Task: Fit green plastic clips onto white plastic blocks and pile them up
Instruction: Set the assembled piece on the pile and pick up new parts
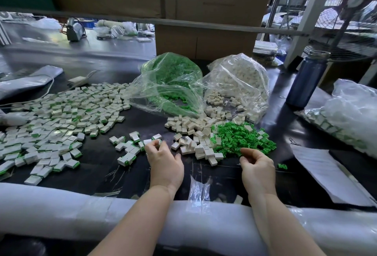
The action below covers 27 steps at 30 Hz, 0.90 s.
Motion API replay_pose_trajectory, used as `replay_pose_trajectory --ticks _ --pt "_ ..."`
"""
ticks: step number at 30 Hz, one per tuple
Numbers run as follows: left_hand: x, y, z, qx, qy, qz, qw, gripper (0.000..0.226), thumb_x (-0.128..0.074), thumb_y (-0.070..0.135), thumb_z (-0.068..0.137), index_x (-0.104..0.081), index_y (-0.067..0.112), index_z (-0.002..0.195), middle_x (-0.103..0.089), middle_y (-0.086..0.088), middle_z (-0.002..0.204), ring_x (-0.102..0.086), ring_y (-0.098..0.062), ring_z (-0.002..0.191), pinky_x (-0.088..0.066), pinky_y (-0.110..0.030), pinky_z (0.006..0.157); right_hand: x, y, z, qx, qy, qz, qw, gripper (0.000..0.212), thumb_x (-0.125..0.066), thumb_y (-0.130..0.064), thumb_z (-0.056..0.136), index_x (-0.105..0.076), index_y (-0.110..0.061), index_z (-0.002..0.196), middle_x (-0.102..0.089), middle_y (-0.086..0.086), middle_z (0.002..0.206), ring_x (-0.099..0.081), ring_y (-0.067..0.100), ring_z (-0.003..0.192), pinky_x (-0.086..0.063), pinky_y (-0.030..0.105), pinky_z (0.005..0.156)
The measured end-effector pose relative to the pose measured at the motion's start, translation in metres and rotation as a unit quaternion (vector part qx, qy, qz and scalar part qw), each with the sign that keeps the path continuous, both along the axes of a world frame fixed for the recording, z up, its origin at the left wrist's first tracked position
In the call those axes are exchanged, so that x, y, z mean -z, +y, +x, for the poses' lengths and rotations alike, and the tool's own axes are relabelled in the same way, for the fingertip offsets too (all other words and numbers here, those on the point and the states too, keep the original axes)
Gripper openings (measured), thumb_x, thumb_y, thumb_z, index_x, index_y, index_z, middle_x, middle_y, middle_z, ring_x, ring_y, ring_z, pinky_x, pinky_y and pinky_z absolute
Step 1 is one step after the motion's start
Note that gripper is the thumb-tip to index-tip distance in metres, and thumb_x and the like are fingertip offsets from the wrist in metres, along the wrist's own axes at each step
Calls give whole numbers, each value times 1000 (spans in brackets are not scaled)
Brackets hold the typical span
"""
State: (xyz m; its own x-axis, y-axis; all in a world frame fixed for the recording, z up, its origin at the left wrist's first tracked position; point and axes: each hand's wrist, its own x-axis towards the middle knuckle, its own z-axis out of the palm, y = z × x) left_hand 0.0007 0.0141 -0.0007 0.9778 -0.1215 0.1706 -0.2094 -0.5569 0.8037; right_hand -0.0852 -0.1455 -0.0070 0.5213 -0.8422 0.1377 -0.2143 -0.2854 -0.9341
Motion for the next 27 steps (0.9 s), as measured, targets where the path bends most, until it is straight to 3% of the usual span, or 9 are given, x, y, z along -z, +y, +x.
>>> replay_pose_trajectory --ticks 4,9,15,18,22,27 --pt "0 -2 -1 -2 5 41 999 45 -57 12 89 -41 -5 128 -17 -16 137 -27 -29 127 -15 -15 102 0 0 1 -11 25 -19 999 22 -58 -1 85 -68 -11 102 -65 4 93 -59 18 87 -43 26 83" --pt "-1 -3 -2 -9 -9 117 993 64 -51 18 93 -19 -10 141 -4 -15 147 -7 -28 140 -8 -24 115 1 -1 1 -14 40 -21 999 23 -57 0 86 -68 -11 103 -66 7 98 -58 18 89 -44 27 84" --pt "3 -6 -2 44 -36 264 963 67 -34 36 98 1 9 148 12 -5 157 21 -22 142 15 -35 112 0 -1 0 -16 53 -19 998 23 -56 -1 86 -68 -12 103 -66 8 102 -59 19 91 -45 29 86" --pt "7 -7 -1 86 -47 313 945 59 -25 42 99 -5 17 149 4 -1 158 20 -20 142 18 -38 111 -1 0 -1 -18 58 -25 998 24 -55 0 86 -68 -11 103 -65 9 104 -59 21 93 -47 33 89" --pt "9 -10 -3 123 -71 304 942 54 -26 39 99 -13 20 149 -9 3 157 12 -16 144 21 -33 105 -2 1 0 -16 74 -45 996 24 -54 0 86 -68 -10 104 -64 10 106 -58 26 97 -47 39 92" --pt "9 -10 -6 164 -86 282 941 52 -29 33 100 -17 20 148 -13 4 157 0 -12 145 12 -30 113 -3 2 0 -6 90 -74 993 27 -54 0 87 -66 -8 109 -57 10 118 -51 28 112 -39 36 100"
